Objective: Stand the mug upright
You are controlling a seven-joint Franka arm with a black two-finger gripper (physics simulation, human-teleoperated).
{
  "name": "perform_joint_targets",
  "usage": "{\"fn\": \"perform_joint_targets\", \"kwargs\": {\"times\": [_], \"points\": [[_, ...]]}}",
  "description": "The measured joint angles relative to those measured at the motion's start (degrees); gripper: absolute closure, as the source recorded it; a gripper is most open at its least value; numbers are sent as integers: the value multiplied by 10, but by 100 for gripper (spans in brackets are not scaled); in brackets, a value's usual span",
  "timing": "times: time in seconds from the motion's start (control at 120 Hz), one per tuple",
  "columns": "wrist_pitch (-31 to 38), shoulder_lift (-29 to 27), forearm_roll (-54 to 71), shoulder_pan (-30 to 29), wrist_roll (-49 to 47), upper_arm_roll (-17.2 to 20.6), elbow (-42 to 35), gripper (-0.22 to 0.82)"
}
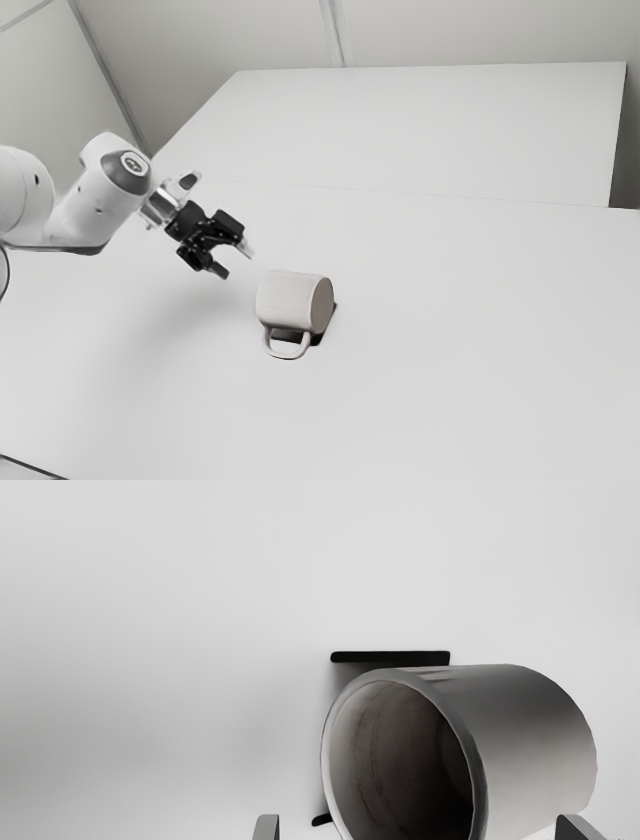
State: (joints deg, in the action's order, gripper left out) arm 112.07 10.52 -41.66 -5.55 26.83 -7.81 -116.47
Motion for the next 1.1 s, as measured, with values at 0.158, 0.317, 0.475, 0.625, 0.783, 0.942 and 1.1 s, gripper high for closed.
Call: {"fn": "perform_joint_targets", "kwargs": {"times": [0.158,0.317,0.475,0.625,0.783,0.942,1.1], "points": [[24,-2,-62,10,47,-3,-37,0],[38,0,-100,20,89,-4,-41,0],[43,-1,-137,22,131,-5,-59,0],[43,2,-164,28,167,-6,-64,0],[42,10,-184,36,198,-6,-66,0],[41,12,-199,44,223,-6,-67,0],[41,12,-210,55,243,-6,-72,0]]}}
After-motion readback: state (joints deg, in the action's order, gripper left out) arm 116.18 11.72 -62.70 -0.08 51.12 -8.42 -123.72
